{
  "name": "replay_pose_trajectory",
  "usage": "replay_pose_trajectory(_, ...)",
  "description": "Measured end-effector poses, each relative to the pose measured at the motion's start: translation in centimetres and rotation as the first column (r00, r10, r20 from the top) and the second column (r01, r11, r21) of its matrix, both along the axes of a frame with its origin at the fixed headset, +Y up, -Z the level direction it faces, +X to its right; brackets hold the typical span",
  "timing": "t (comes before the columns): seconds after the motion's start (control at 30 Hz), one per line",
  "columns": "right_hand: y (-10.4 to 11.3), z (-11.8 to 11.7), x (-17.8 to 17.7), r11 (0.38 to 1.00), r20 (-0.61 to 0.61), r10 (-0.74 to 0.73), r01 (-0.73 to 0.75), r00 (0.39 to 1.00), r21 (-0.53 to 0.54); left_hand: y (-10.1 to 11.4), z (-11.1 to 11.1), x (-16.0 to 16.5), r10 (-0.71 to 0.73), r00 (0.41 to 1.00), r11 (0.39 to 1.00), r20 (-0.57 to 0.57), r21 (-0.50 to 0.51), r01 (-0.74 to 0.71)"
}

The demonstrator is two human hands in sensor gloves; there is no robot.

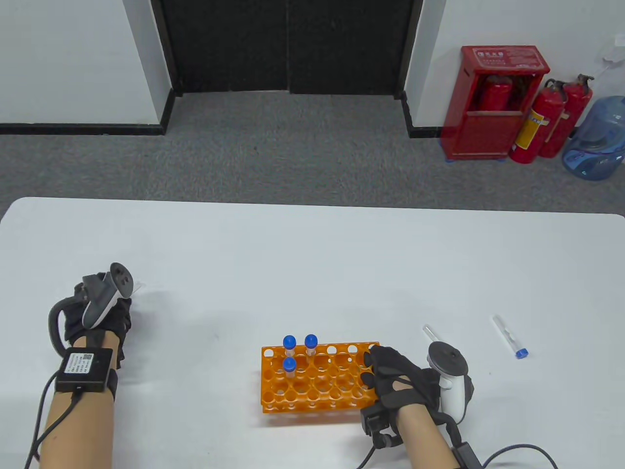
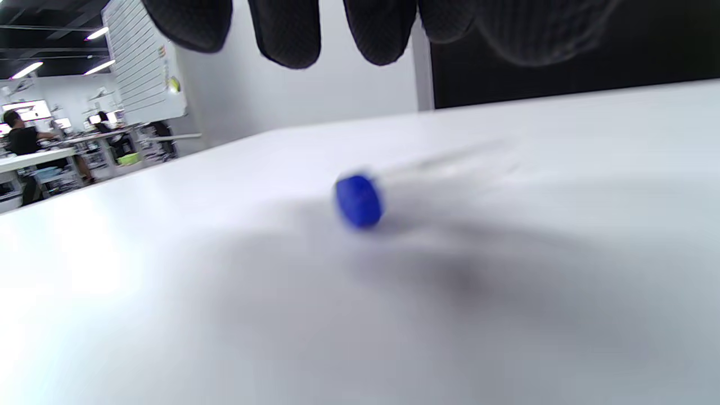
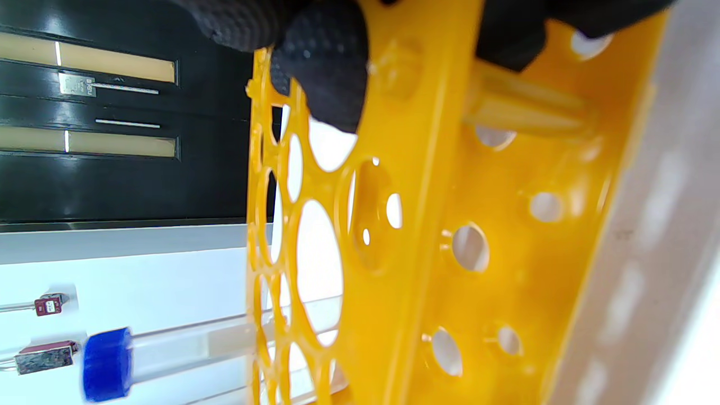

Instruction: Hold test tube rack and insert test tubes into grid holes one by one

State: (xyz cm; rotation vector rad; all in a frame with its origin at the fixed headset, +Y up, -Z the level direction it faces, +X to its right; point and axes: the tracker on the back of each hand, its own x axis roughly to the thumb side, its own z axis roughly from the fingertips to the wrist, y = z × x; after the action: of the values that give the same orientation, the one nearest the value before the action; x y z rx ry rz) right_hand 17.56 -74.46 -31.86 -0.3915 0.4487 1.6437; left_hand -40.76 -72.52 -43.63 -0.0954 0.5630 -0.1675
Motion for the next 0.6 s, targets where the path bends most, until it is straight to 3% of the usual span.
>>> replay_pose_trajectory(0.17,0.0,0.0,0.0,1.000,-0.005,0.004,-0.004,1.000,-0.004,-2.6,-0.2,-2.0,-0.007,0.997,0.998,-0.077,-0.066,0.002)
replay_pose_trajectory(0.4,0.0,0.0,-0.1,1.000,-0.008,0.012,-0.012,1.000,-0.009,-3.5,-0.8,-3.4,0.136,0.977,0.986,-0.162,-0.078,-0.150)
replay_pose_trajectory(0.6,0.0,0.0,-0.1,1.000,-0.008,0.015,-0.015,1.000,-0.012,-3.2,-0.6,-3.4,0.139,0.975,0.988,-0.170,-0.037,-0.148)
